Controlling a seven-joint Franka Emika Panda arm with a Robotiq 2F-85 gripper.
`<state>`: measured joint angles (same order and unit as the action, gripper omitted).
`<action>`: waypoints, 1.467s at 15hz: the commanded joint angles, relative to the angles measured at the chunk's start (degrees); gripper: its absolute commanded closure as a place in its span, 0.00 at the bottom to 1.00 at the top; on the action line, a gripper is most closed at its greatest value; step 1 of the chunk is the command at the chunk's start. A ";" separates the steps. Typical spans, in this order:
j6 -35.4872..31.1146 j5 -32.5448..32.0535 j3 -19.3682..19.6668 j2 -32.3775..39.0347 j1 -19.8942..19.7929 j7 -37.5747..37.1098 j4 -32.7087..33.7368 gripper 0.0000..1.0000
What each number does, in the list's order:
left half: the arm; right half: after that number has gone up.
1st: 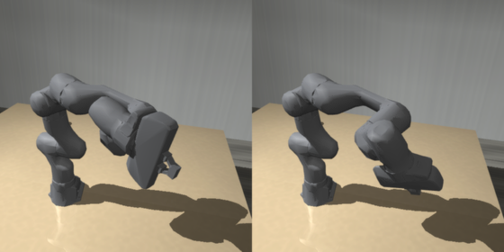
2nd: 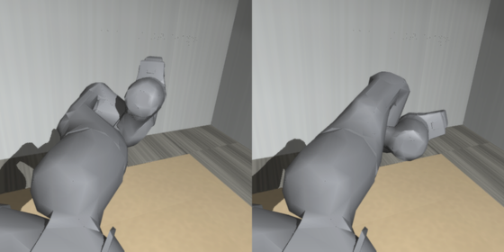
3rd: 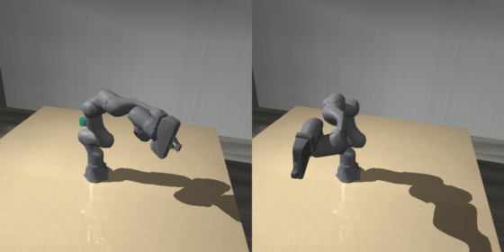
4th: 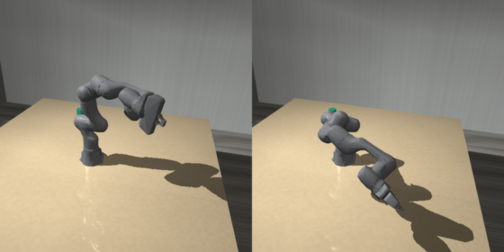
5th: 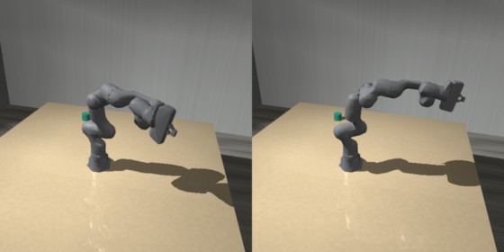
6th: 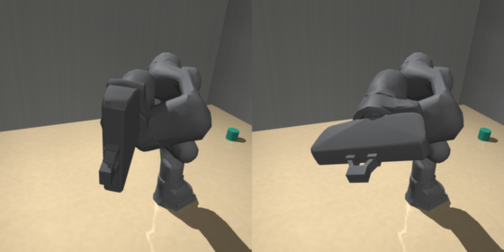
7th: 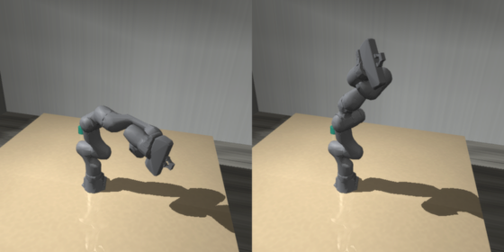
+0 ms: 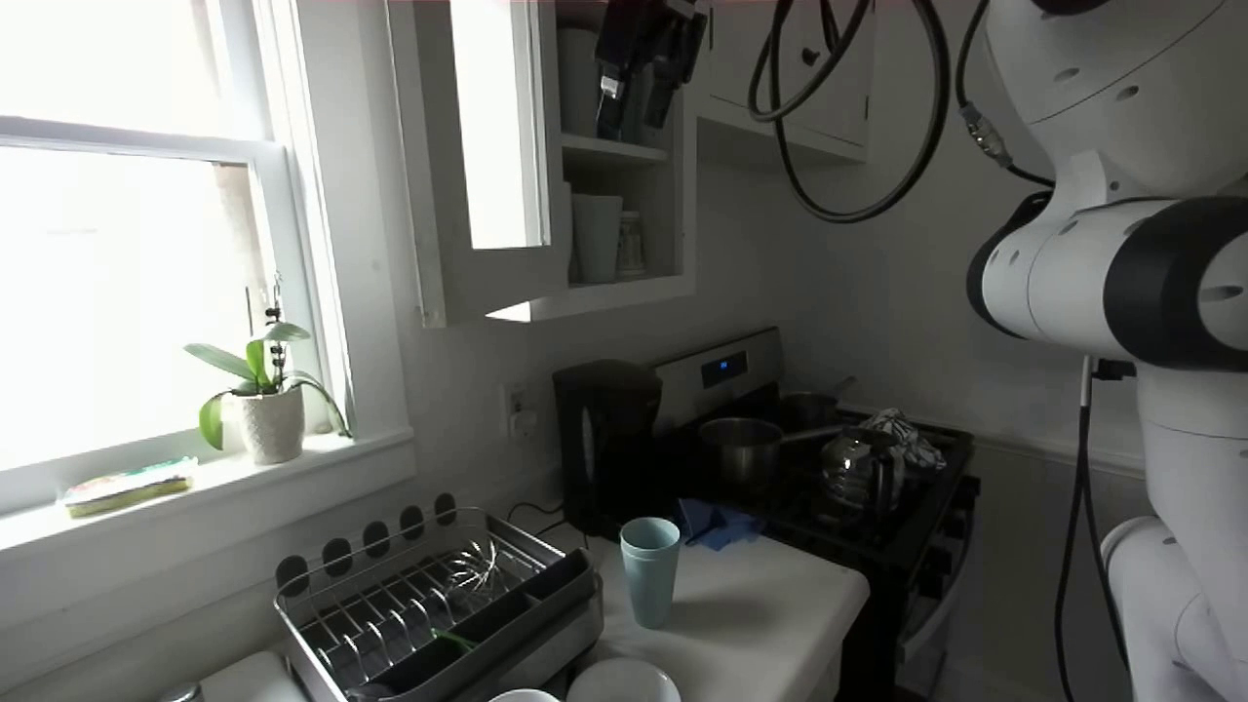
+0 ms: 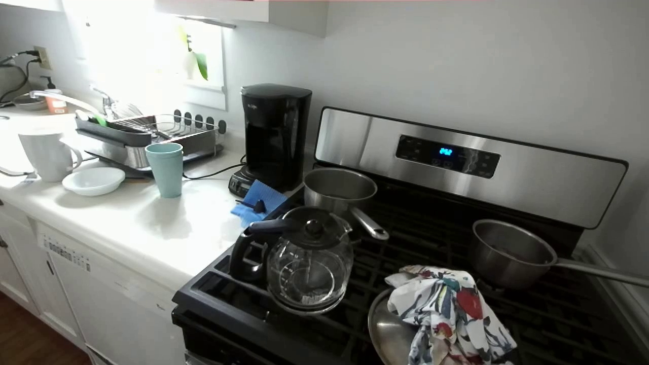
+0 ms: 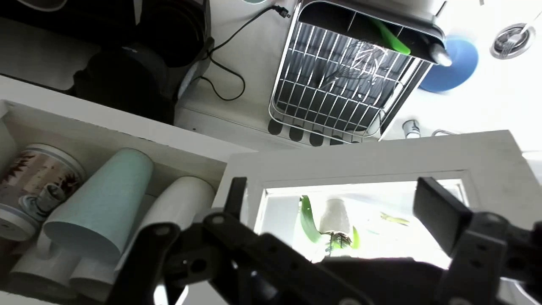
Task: Place the cup in the cabinet, then close the cabinet
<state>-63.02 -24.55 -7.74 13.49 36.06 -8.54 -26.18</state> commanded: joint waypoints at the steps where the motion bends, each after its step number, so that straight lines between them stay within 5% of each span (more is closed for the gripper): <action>1: 0.17 -3.61 -0.09 0.12 5.30 -2.39 0.48 0.00; 5: -1.80 -4.09 0.25 2.46 9.54 -2.48 0.42 0.00; 12: -1.22 -2.32 1.45 3.11 9.76 -2.08 0.95 0.00; 22: -8.04 -4.37 3.16 5.03 15.72 -5.01 1.69 0.00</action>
<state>-68.86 -27.43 -6.12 17.42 49.69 -12.74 -26.13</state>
